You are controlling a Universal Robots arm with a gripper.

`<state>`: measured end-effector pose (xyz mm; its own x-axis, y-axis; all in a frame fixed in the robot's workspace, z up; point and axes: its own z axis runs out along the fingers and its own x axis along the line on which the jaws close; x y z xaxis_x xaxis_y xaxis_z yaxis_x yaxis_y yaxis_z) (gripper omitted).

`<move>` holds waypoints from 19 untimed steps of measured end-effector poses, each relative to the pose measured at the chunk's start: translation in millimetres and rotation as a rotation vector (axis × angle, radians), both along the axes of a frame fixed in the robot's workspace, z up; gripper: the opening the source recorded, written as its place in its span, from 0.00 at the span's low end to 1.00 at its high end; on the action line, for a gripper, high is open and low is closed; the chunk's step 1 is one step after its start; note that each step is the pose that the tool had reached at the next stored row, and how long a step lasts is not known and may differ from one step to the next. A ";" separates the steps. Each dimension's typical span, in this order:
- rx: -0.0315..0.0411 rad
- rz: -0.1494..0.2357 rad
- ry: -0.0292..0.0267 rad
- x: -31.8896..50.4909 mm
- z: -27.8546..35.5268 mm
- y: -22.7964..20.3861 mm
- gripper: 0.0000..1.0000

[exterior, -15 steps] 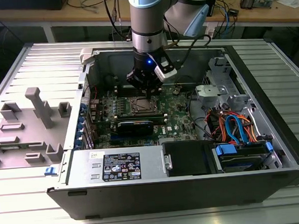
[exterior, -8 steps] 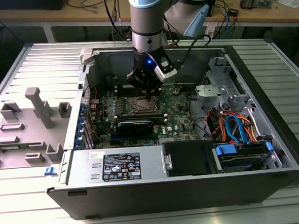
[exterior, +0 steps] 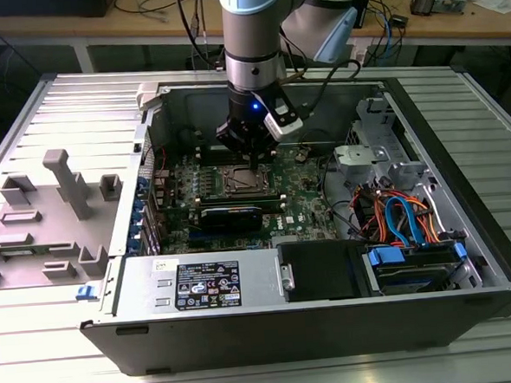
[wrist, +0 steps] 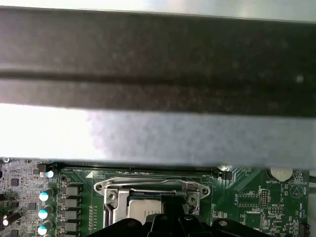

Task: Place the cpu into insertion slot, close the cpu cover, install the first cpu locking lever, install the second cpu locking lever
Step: 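Install the second cpu locking lever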

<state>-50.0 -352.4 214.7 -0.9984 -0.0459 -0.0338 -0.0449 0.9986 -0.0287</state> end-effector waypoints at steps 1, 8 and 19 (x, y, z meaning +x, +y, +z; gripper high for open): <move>0.0000 0.000 0.0000 0.0 0.0 -1.7 0.11; 0.0001 0.000 0.0019 0.0 12.9 -7.4 0.11; 0.0017 0.000 0.0120 0.2 20.2 -25.2 0.11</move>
